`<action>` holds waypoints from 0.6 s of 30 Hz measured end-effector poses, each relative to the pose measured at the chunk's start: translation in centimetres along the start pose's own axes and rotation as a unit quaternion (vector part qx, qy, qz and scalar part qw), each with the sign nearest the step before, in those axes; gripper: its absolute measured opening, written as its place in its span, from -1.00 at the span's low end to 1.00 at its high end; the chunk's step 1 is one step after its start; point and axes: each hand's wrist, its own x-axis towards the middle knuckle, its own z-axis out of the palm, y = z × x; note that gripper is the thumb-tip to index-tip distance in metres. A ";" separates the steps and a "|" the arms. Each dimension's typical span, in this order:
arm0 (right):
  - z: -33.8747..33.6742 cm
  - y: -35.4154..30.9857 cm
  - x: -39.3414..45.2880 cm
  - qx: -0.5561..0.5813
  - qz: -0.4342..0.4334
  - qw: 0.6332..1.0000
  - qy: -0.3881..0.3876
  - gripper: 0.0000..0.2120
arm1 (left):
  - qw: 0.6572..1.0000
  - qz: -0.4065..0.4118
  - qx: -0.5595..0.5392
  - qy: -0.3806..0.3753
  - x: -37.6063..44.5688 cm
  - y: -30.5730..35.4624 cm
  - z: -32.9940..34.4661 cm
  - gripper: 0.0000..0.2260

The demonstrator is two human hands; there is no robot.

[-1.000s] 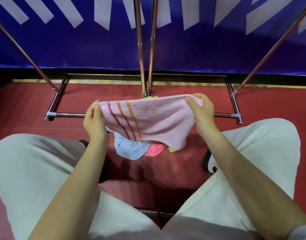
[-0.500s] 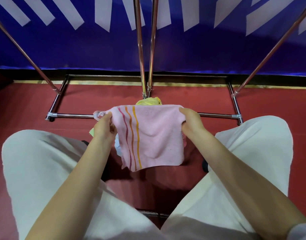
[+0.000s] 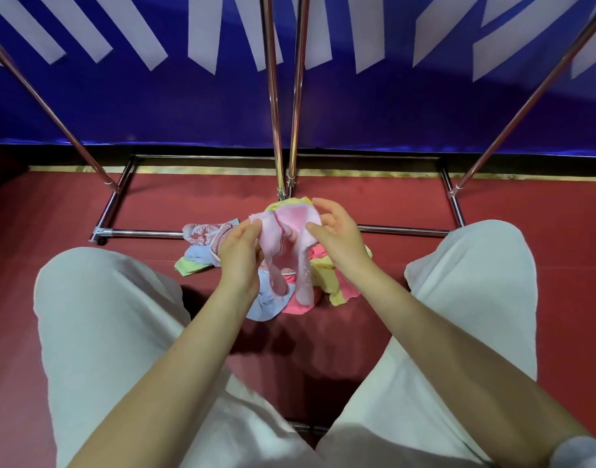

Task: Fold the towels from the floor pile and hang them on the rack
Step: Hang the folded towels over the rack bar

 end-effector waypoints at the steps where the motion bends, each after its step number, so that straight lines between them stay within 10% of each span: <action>1: 0.2 -0.2 -0.2 -0.014 -0.014 1.000 -0.001 -0.65 | 1.000 0.005 0.001 0.007 -0.3 0.1 0.2 -0.81; 18: 1.9 -0.5 -0.9 0.075 0.027 0.997 0.004 -0.85 | 0.993 0.116 0.025 0.024 -3.3 0.1 3.0 -0.80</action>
